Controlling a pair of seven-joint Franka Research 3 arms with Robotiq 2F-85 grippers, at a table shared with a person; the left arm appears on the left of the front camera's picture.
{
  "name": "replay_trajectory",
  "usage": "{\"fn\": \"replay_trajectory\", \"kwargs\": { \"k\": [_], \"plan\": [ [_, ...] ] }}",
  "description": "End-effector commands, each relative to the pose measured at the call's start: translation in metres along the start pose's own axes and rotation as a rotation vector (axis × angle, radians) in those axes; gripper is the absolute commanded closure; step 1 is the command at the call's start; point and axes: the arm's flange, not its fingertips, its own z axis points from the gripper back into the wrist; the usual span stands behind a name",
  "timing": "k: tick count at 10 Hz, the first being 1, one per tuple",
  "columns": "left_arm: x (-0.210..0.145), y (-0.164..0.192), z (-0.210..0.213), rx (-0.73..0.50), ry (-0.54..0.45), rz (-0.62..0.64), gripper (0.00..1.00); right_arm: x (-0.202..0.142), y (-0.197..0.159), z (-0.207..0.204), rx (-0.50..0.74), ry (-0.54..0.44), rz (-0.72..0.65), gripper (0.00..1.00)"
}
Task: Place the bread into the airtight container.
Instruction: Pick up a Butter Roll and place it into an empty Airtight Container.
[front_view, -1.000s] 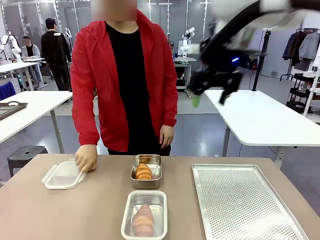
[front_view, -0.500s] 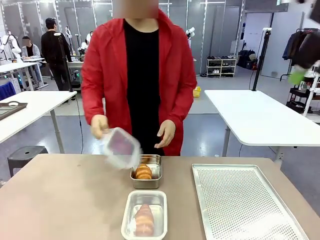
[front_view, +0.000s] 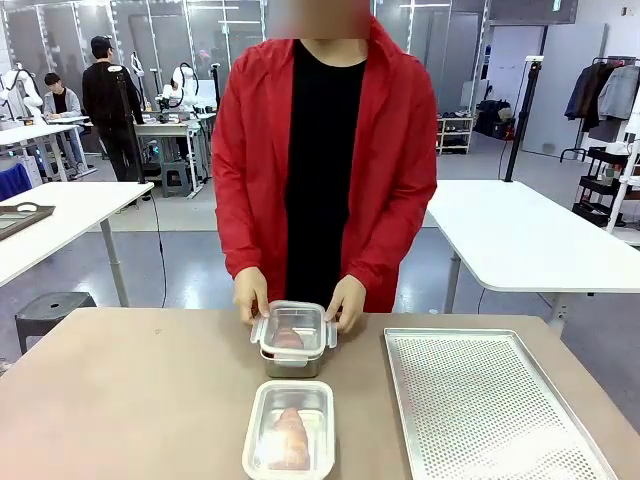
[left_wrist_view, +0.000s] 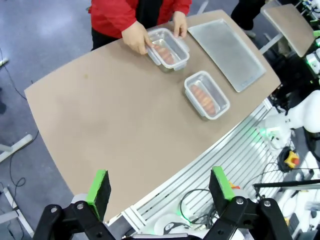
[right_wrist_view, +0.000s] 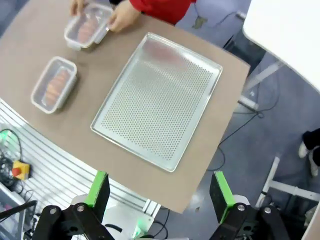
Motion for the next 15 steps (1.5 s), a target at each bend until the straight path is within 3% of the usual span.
{"fn": "replay_trajectory", "kwargs": {
  "k": [1,15],
  "plan": [
    [-0.0002,-0.001,0.0007,-0.009,0.0,-0.017,0.0,0.0039,0.0054,0.0133,-0.017,-0.022,0.014,0.0],
    [-0.0002,-0.001,0.0007,-0.009,0.0,-0.017,0.0,0.0039,0.0054,0.0133,-0.017,-0.022,0.014,0.0]
  ]
}}
